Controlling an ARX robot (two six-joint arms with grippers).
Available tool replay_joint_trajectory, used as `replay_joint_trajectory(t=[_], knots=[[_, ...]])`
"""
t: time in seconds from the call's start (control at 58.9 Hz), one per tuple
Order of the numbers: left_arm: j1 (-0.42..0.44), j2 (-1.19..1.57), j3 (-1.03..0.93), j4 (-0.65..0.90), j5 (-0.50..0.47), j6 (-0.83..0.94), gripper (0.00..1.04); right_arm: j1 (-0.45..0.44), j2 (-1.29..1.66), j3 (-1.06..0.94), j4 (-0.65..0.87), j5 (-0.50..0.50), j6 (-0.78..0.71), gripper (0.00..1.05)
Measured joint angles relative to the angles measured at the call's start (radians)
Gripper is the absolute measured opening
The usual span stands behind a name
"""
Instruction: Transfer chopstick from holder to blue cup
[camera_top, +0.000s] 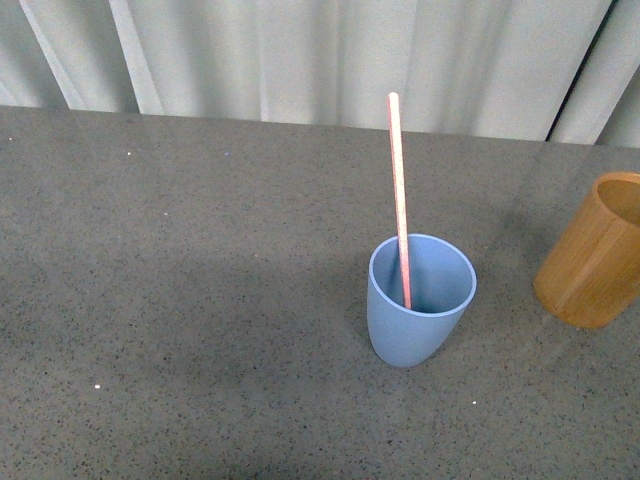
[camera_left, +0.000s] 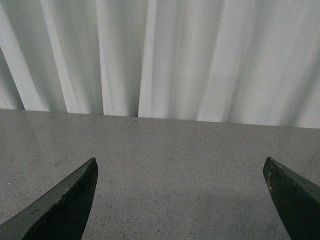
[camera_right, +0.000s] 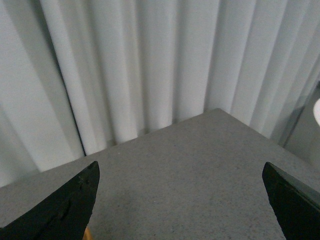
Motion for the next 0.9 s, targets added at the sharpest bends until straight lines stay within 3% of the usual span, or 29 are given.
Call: replay_joint_trajectory(t=[0.119, 0.204, 0.408, 0.51, 0.901], knots=[[0.0, 0.0, 0.0, 0.0, -0.002, 0.0, 0.98, -0.074, -0.051, -0.088, 0.123, -0.478, -0.046, 0.74], [0.0, 0.0, 0.0, 0.0, -0.003, 0.0, 0.98, -0.077, -0.09, -0.136, 0.134, -0.638, -0.06, 0.6], [0.0, 0.0, 0.0, 0.0, -0.002, 0.0, 0.98, -0.083, -0.166, -0.215, 0.138, -0.651, -0.068, 0.25], [0.0, 0.0, 0.0, 0.0, -0.002, 0.0, 0.98, -0.083, -0.224, -0.253, 0.126, -0.651, -0.072, 0.01], [0.0, 0.0, 0.0, 0.0, -0.002, 0.0, 0.98, -0.083, -0.367, -0.318, 0.048, -0.651, -0.071, 0.01]])
